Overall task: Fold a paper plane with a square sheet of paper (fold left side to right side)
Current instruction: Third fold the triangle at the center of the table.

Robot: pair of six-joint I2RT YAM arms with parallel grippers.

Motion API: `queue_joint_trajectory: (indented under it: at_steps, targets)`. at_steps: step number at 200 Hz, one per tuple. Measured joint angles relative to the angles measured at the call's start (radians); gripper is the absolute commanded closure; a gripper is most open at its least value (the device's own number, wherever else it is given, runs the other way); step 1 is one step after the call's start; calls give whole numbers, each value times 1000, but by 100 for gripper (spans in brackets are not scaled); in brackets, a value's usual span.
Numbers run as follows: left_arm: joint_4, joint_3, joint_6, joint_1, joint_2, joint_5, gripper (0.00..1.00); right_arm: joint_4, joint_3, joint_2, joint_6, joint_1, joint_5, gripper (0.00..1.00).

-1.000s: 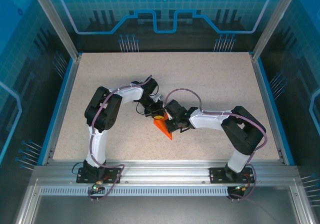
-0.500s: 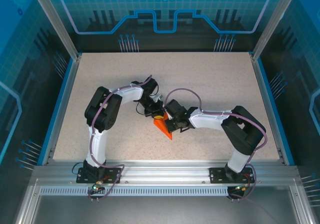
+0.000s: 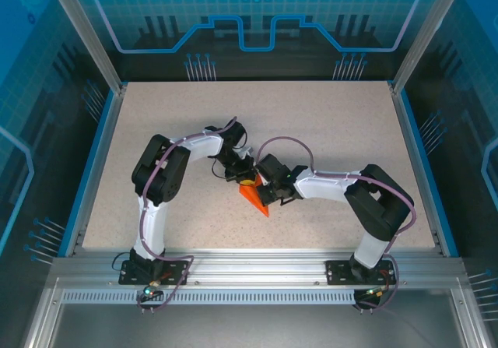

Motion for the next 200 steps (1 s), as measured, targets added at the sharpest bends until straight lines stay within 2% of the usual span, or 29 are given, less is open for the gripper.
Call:
queue_joint_trajectory:
  at_steps: [69,135,200]
  targets:
    - [0,0,0,-3,0,-4,91,-3,6,14,0,0,-3,100]
    - [-5,6,1,-5,0,-11,85,-2,4,14,0,1,-6,100]
    - [-89,127,22,-1,21,-49,81,9,-8,9,-2,2,-20,100]
